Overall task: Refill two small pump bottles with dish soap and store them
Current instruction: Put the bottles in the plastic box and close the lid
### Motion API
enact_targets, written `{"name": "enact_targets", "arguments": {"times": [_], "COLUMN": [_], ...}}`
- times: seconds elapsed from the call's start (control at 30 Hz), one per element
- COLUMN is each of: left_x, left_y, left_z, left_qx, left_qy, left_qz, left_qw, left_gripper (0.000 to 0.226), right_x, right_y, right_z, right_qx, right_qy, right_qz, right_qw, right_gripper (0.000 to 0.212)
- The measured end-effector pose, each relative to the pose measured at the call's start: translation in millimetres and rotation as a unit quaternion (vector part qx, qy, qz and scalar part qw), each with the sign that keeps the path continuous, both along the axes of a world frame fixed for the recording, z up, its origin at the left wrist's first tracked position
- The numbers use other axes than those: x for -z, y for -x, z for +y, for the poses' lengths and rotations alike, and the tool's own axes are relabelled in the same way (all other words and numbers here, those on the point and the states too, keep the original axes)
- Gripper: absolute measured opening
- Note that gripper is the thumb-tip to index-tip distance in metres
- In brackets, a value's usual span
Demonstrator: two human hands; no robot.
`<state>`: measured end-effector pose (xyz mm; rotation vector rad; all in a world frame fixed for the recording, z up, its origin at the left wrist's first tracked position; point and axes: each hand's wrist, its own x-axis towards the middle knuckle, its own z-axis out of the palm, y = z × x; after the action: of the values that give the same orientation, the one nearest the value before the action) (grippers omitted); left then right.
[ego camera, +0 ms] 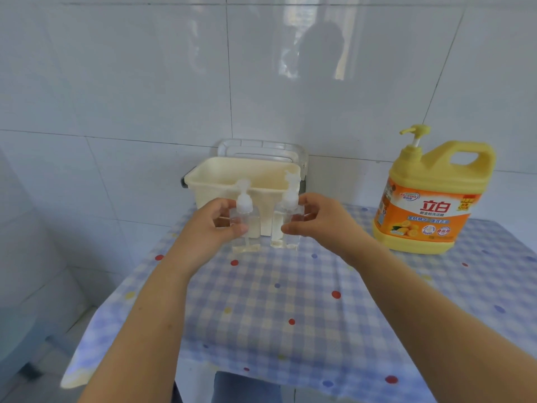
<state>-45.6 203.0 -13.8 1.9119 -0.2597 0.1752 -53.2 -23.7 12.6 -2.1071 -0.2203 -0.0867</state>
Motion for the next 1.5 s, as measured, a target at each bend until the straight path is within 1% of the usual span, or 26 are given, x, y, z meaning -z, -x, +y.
{"name": "enact_targets", "arguments": {"times": [0.2,0.33,0.53,0.63,0.7,0.83,0.97,1.07,1.13,1.2,1.37,1.5], "left_x": [-39.7,-65.9,-97.4,-101.1,-99.4,-87.2,-74.3,-67.1,-65.6,-64.3,-58.2,-54.7], "left_y": [-17.8,-36.6,-69.6,-88.3,-101.9,-127.0,-151.7,-167.6,-174.3,-179.3,-184.1,-186.0], "left_z": [11.7,14.4,12.4,12.3,12.4,14.4,18.9,20.3,19.7,18.2,10.6,6.5], "left_qx": [0.001,-0.009,0.001,0.002,0.004,0.003,0.016,0.026,0.023,0.022,0.037,0.018], "left_qy": [0.027,0.033,0.013,-0.001,-0.016,-0.063,-0.093,-0.139,-0.176,-0.218,-0.305,-0.380], "left_qz": [-0.036,-0.052,-0.065,-0.053,-0.045,-0.015,0.050,0.099,0.124,0.145,0.166,0.153], "left_qw": [0.999,0.998,0.998,0.999,0.999,0.998,0.994,0.985,0.976,0.965,0.937,0.912], "left_gripper": [0.034,0.035,0.024,0.029,0.032,0.034,0.039,0.042,0.042,0.037,0.030,0.025], "right_x": [-37.3,-60.6,-83.7,-84.5,-80.3,-66.4,-54.3,-47.4,-44.5,-41.3,-36.8,-35.7], "right_y": [-19.1,-39.1,-69.4,-88.2,-104.1,-127.3,-142.2,-152.7,-158.5,-163.8,-169.2,-169.8], "right_z": [9.7,14.8,25.3,32.6,37.2,45.6,56.1,64.1,67.8,70.4,73.3,75.3], "right_qx": [-0.017,-0.002,0.022,0.040,0.048,0.068,0.064,0.052,0.048,0.051,0.053,0.046], "right_qy": [-0.034,-0.042,-0.015,0.004,0.018,0.067,0.095,0.119,0.134,0.160,0.196,0.226], "right_qz": [-0.031,-0.047,-0.077,-0.084,-0.072,-0.034,0.013,0.060,0.085,0.106,0.163,0.180], "right_qw": [0.999,0.998,0.997,0.996,0.996,0.995,0.993,0.990,0.986,0.980,0.966,0.956], "right_gripper": [0.031,0.046,0.036,0.037,0.040,0.038,0.035,0.043,0.039,0.037,0.041,0.036]}}
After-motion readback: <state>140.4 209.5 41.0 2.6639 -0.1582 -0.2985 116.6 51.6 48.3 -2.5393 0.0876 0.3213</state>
